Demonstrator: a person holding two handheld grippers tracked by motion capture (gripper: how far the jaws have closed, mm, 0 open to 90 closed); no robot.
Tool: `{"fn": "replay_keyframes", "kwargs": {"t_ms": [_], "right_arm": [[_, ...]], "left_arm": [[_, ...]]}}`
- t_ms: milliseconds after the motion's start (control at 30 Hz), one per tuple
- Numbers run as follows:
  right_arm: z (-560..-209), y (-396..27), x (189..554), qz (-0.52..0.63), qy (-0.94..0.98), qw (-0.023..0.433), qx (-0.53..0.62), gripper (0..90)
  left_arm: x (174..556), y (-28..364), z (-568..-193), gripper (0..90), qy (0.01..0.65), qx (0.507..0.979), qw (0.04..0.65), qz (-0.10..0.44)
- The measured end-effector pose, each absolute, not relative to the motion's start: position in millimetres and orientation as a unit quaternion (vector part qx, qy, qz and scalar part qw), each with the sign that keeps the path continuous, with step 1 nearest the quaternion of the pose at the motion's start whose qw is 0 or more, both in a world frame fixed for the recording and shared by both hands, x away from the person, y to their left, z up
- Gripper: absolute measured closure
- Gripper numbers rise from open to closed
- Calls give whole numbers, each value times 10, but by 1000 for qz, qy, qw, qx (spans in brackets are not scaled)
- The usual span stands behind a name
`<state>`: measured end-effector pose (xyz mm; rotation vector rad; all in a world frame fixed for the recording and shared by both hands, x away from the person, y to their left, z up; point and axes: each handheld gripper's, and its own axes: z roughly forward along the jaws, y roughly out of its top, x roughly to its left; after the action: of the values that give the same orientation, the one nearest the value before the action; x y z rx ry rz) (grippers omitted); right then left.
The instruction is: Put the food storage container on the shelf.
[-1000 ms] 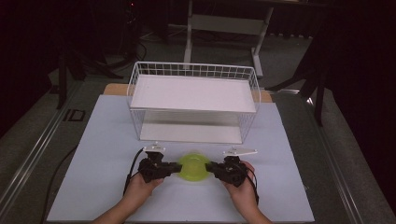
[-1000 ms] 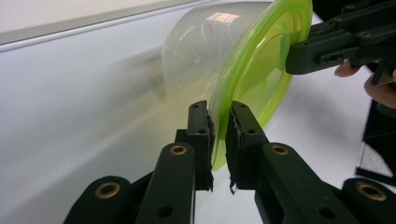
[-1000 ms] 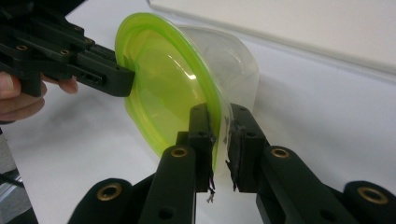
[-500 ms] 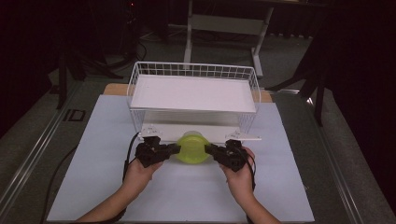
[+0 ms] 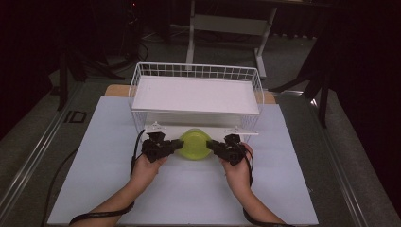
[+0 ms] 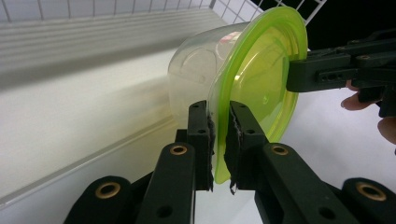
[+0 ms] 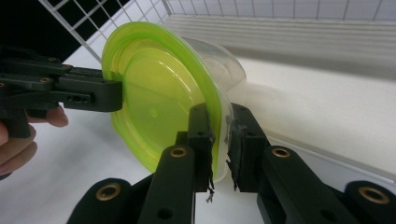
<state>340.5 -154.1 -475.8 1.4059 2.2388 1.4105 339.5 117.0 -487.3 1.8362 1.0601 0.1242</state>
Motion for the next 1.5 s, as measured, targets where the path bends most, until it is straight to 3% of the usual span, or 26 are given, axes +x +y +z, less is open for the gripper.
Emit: {"fn": "replay_keyframes", "kwargs": {"t_ms": [1033, 1333, 1500], "right_arm": [[-4916, -1509, 3677, 471, 730, 105, 485, 769], [-4910, -1469, 3742, 468, 727, 144, 482, 730], [-4936, -1437, 3830, 470, 717, 166, 488, 693]], "left_arm": [[3679, 1116, -5042, 767, 435, 742, 505, 77], [3729, 1082, -5056, 705, 428, 733, 513, 129], [3785, 1060, -5111, 629, 435, 717, 522, 157]]}}
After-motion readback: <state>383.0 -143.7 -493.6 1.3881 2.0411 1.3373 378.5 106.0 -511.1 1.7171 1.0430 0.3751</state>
